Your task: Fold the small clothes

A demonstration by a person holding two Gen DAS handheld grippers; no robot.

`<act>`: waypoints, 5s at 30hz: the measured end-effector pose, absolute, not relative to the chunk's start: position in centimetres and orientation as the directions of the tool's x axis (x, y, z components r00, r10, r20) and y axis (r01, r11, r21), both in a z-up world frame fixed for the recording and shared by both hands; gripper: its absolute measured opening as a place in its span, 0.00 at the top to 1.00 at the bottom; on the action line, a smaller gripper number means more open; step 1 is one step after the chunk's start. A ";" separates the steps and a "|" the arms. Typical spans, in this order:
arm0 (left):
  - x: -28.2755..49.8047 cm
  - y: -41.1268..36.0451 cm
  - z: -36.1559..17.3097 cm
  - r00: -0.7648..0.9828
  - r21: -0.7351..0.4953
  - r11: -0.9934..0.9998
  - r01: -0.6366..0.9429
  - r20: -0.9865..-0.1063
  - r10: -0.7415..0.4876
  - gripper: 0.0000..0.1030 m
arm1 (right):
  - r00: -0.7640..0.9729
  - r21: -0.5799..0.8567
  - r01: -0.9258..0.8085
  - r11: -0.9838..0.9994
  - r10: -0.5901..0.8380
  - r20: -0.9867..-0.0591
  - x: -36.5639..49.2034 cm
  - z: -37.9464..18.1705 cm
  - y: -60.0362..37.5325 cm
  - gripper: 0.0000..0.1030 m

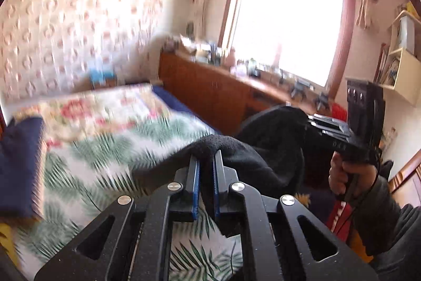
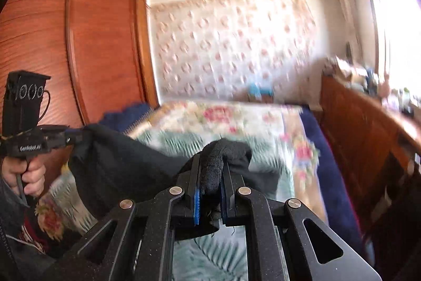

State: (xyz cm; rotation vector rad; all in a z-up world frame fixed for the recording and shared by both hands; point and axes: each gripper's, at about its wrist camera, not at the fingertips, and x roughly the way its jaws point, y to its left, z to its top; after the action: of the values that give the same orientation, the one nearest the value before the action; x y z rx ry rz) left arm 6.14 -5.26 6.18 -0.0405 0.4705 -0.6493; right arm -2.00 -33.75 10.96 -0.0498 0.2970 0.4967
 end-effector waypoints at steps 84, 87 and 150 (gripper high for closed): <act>18.8 8.2 -6.2 0.751 -0.210 0.959 0.193 -0.597 -0.281 0.38 | 0.633 0.083 -0.601 0.795 0.537 -0.558 25.0 -1.0 -18.2 0.40; 17.9 8.0 -7.6 0.723 -0.219 0.955 0.199 -0.625 -0.294 0.38 | 0.629 0.064 -0.615 0.786 0.537 -0.562 24.1 -1.3 -19.0 0.40; 25.2 7.7 -13.1 0.618 -0.249 0.966 0.067 -0.750 -0.236 0.39 | 0.430 0.189 -0.675 0.714 0.588 -0.685 32.5 -8.0 -15.2 0.65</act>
State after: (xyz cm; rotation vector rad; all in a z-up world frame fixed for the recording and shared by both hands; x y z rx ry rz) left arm 25.16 7.68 -13.08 -0.2050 0.8894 -0.1758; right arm 32.52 -15.23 -7.95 -0.1204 0.8037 0.7897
